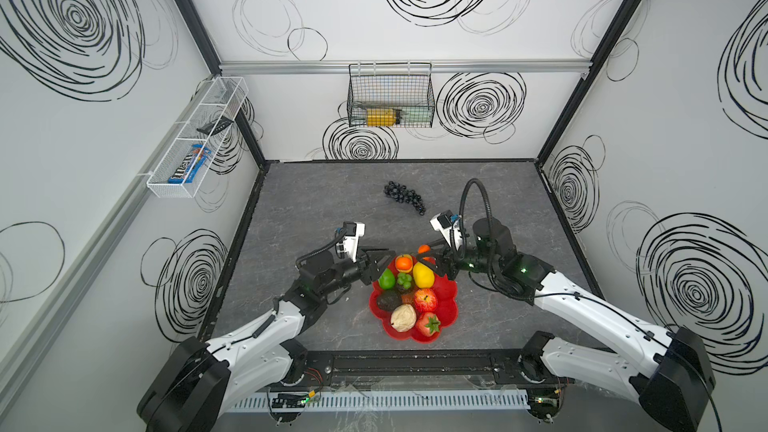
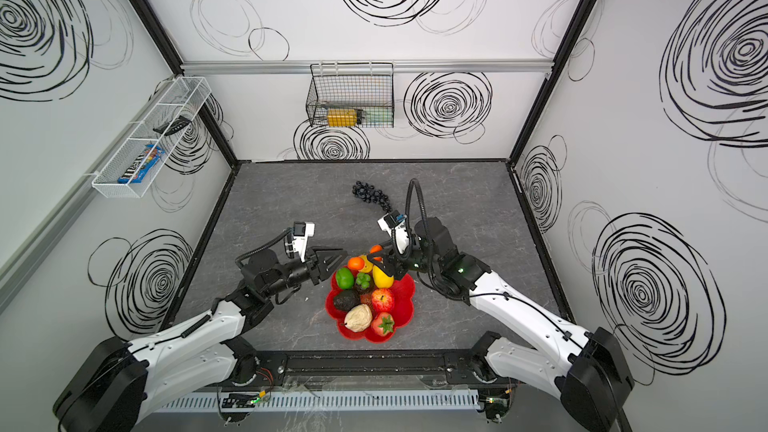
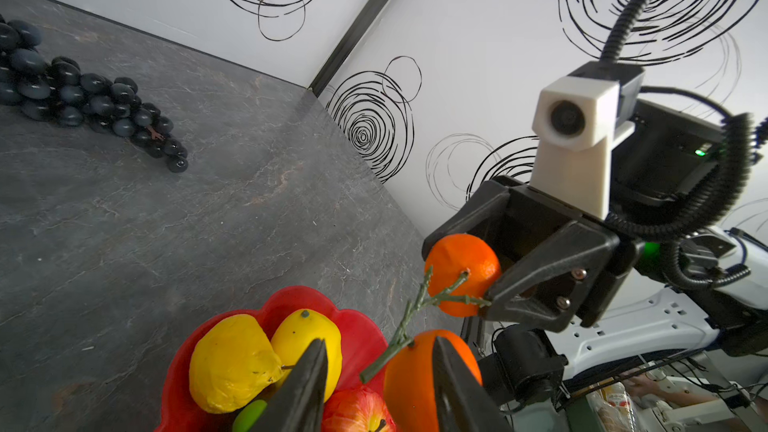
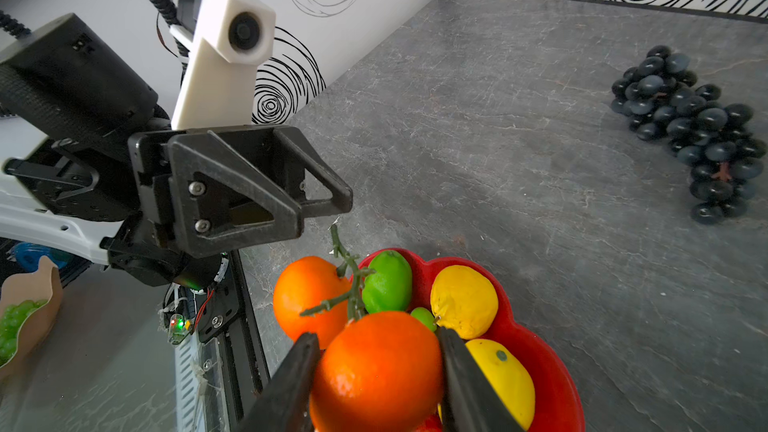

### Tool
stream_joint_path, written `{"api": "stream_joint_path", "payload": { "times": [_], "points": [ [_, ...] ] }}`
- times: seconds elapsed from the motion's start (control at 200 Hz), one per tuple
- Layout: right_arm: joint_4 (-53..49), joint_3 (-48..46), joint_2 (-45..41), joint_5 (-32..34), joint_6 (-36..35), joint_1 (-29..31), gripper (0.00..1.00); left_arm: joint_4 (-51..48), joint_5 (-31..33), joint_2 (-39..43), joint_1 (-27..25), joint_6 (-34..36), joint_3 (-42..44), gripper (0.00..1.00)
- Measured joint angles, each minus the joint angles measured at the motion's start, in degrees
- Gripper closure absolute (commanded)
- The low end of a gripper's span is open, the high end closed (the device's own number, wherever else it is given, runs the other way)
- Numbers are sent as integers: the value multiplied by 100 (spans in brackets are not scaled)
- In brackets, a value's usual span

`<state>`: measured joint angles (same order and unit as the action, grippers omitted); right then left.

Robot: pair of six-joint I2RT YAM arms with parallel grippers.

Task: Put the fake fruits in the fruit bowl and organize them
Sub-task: 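Close the left gripper on the tangerine stem held by the right gripper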

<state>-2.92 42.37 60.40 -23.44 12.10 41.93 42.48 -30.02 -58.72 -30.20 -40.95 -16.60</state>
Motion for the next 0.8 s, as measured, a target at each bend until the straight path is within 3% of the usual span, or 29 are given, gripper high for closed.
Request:
{"api": "stream_joint_path", "payload": {
  "times": [0.801],
  "points": [
    [234, -11, 46, 234, 4, 127, 56, 420, -330, -310, 26, -197, 11, 89]
  ]
}}
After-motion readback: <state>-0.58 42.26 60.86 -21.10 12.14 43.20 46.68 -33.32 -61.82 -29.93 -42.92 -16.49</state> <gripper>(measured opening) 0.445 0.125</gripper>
